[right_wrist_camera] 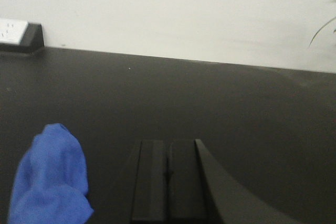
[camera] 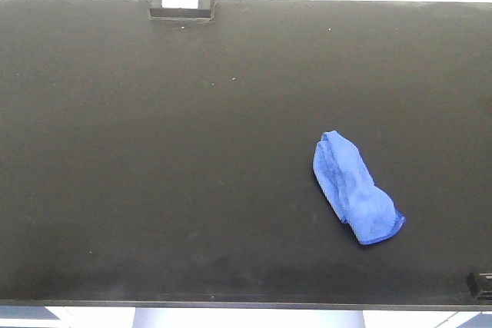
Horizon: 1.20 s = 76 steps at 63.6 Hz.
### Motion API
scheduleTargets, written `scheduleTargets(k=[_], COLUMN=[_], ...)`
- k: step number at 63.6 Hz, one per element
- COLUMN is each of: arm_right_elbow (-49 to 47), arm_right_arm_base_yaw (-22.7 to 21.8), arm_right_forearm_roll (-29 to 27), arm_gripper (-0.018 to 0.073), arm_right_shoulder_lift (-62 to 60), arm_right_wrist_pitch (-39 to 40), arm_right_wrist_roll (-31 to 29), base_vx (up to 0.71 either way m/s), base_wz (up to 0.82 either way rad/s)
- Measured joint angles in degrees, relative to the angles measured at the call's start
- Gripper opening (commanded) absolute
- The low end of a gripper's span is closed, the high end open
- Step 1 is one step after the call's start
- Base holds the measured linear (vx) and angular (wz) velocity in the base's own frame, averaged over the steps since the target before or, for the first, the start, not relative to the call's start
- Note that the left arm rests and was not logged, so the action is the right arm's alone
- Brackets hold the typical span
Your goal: Wipe right workspace with blue cloth
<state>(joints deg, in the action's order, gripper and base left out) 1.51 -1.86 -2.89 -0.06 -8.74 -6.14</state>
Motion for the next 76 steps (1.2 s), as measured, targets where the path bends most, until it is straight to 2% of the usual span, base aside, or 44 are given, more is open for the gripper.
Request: scheduleTargets(k=[8, 16, 76], arm_right_elbow=[0.1, 0.1, 0.1], arm_right_arm_base_yaw=[0.0, 0.1, 0.1], arm_right_forearm_roll=[2.9, 6.2, 6.6], arm_gripper=[-0.0008, -0.0008, -0.0008], arm_right_shoulder_lift=[-0.6, -0.6, -0.6], arm_right_wrist_pitch=[-0.8, -1.2, -1.2], arm_right_wrist_roll=[8.6, 12.5, 13.3], base_vx=[0.0, 0.0, 0.0], base_wz=[0.0, 0.0, 0.0])
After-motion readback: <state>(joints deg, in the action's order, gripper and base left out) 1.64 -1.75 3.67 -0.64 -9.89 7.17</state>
